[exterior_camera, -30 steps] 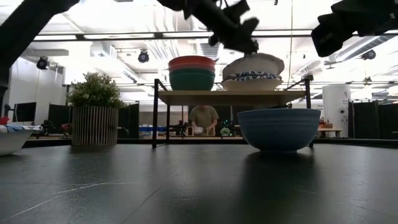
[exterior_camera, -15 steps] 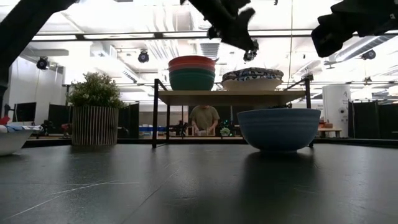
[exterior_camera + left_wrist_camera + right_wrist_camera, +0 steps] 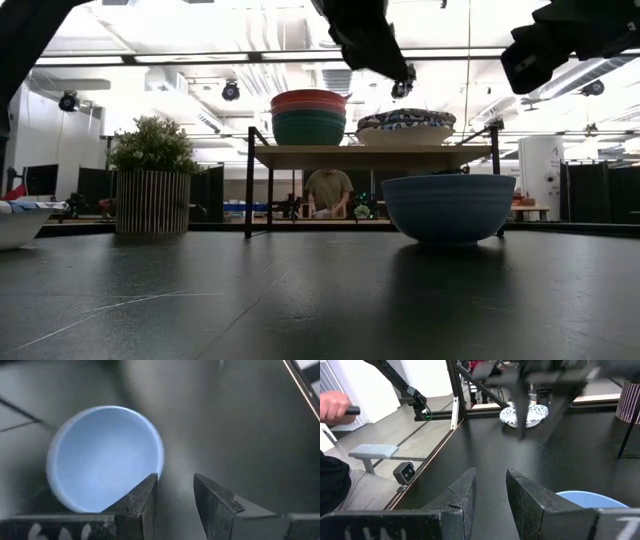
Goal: Place and stack bowls onto a shelf
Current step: Stack the blue plastic bowl on the orange plastic bowl on the shelf
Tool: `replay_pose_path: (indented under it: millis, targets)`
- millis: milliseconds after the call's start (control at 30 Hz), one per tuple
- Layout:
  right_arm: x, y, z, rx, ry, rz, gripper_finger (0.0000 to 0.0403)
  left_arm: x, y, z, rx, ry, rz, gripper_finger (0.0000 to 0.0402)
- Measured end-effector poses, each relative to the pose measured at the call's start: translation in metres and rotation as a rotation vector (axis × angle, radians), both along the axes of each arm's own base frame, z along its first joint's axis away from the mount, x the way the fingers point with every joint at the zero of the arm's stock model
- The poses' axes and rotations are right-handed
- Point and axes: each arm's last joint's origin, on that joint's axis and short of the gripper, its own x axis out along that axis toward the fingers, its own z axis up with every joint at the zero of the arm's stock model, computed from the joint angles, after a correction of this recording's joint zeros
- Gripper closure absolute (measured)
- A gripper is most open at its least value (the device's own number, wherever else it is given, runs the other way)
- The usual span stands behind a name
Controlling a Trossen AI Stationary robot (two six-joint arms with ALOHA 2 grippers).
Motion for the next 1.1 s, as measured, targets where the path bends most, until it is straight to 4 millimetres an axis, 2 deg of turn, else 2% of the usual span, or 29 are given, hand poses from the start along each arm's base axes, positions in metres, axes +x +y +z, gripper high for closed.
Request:
replay_pose_path:
  millis: [167,367,533,667,933,1100]
  targets:
    - [0.0,0.0,0.0,0.001,0.0,0.0,0.0305,0.006,-0.016,-0.031,-0.006,-0.032,-0.023,0.0292]
    - [0.001,0.0,-0.001,0.006,0.009,-0.001,0.0305,0.015,-0.017,-0.057,-0.008,-0.149,-0.014,0.0292]
    - [0.002,0.0,-0.002,0.005,0.017,-0.001,0.0305,0.016,-0.016,-0.081,-0.014,-0.172,-0.006,0.0292]
    - [0.002,0.0,-0.002,0.004,0.019,-0.002,0.0305,0.019,-0.015,-0.089,0.027,-0.184,0.029,0.0292]
    - [0.002,0.0,-0.002,0.002,0.018,-0.001,0.0305,0.03,-0.013,-0.126,0.069,-0.131,0.049,0.0292]
    - [0.002,0.0,-0.002,0.003,0.022,-0.001,0.0305,0.035,-0.014,-0.133,0.074,-0.123,0.054,0.0299]
